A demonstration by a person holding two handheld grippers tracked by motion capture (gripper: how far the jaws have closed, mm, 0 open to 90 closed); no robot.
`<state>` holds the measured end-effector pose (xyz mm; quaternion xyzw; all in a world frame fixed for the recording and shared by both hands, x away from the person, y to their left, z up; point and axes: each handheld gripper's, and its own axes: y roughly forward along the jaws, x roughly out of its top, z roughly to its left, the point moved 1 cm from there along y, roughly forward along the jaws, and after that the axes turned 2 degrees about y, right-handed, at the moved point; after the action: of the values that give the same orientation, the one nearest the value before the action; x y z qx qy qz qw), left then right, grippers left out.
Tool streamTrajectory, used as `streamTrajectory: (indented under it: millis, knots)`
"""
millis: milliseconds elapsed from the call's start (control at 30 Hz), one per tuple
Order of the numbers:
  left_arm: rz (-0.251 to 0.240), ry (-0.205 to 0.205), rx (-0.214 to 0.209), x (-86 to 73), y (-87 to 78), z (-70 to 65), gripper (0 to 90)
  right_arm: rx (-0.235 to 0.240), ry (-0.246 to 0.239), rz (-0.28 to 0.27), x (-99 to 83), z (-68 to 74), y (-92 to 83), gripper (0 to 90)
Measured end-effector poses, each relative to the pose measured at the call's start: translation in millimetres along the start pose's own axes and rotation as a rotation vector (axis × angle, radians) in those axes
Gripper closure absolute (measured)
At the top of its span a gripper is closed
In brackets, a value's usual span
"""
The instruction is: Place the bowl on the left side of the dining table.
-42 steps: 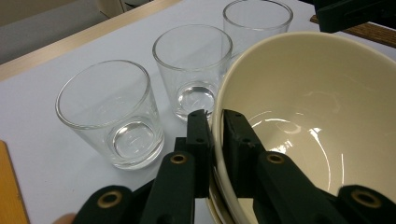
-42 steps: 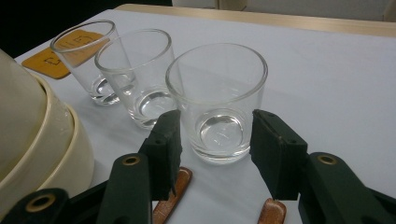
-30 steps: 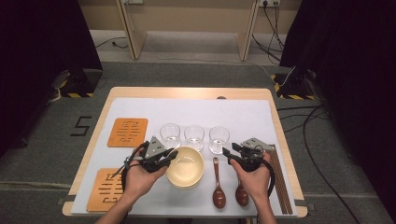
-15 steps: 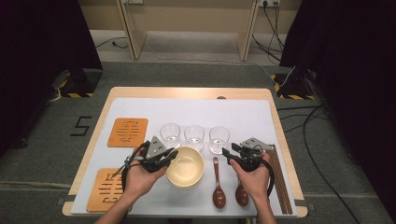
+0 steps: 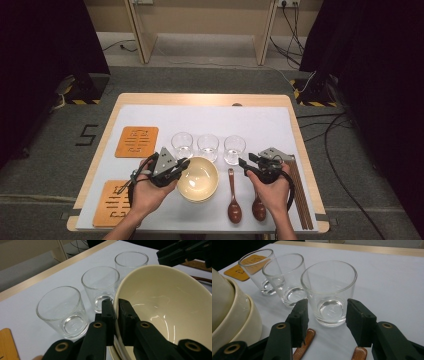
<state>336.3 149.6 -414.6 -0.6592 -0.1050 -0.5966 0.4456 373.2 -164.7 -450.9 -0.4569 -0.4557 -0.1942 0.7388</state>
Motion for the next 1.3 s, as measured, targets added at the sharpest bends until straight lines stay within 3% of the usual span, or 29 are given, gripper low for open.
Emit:
streamTrajectory:
  millis: [300,1300]
  knots:
    - [-0.099,-0.005,-0.021,6.7,-13.8,1.5,83.0,0.0,0.001,-0.011,1.2,0.1,-2.3,53.0]
    - [-0.175,-0.027,-0.005,21.9,-36.0,19.2,83.1,0.001,0.004,-0.014,1.2,0.0,-3.3,53.1]
